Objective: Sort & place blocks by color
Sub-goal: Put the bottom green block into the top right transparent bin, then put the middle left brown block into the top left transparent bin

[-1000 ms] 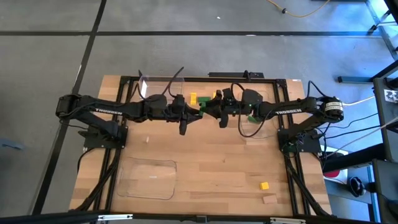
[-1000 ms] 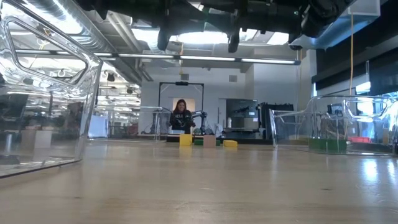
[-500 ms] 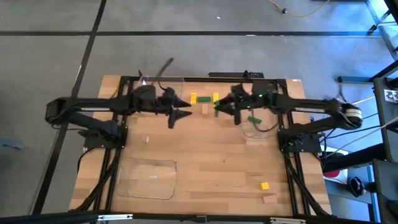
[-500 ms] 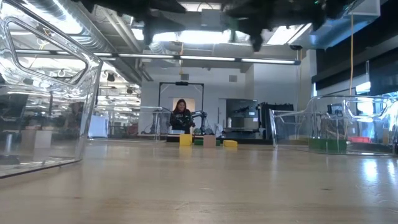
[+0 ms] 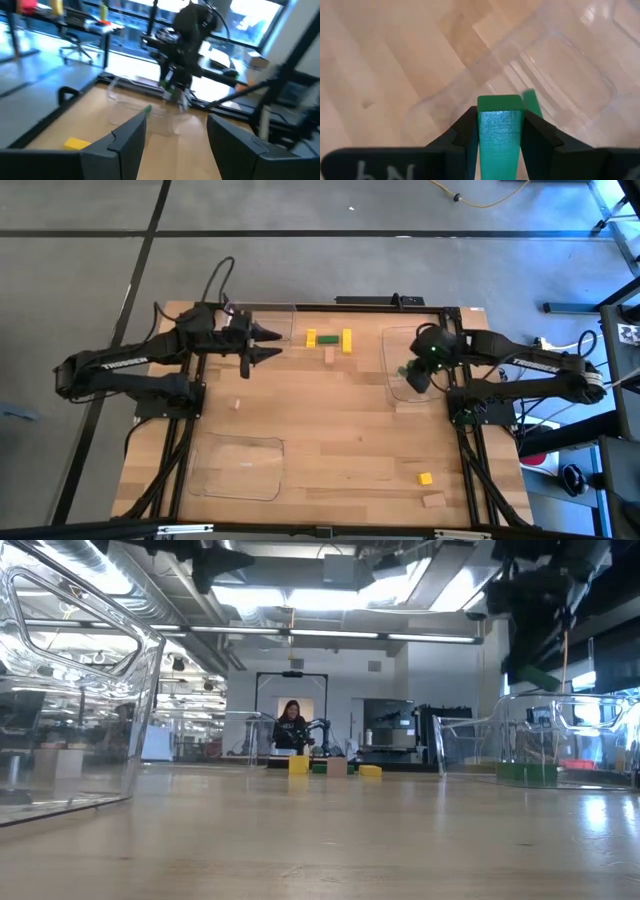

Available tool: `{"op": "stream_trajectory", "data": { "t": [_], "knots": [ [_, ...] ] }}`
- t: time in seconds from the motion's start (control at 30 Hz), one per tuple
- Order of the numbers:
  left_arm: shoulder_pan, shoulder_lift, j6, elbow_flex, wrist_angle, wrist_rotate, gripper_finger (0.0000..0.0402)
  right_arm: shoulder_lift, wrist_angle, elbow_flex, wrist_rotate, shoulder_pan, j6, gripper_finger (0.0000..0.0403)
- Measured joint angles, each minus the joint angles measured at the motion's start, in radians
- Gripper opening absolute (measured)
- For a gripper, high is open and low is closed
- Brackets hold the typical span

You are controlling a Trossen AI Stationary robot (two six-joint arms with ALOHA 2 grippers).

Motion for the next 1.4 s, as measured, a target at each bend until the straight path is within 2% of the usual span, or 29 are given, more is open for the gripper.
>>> {"op": "stream_trajectory", "data": {
  "t": [0.27,0.5,0.83,1.13,1.4],
  "knots": [
    [0.002,-0.01,-0.001,-0.006,0.009,-0.035,0.02,0.191,0.019,-0.011,0.038,-0.002,0.016,0.0109],
    [0.002,-0.01,-0.001,-0.006,0.019,-0.062,0.0201,0.346,0.041,-0.089,-0.022,-0.002,-0.068,0.0109],
    [0.002,-0.009,-0.001,-0.006,0.049,-0.085,0.0201,0.353,0.159,-0.165,-0.063,-0.05,-0.084,0.0109],
    [0.002,-0.009,-0.003,-0.006,0.05,-0.085,0.0201,0.353,0.172,-0.179,-0.085,-0.066,-0.076,0.011],
    [0.002,-0.009,-0.003,-0.006,0.05,-0.084,0.0201,0.353,0.173,-0.179,-0.093,-0.066,-0.056,0.0222]
  ]
}}
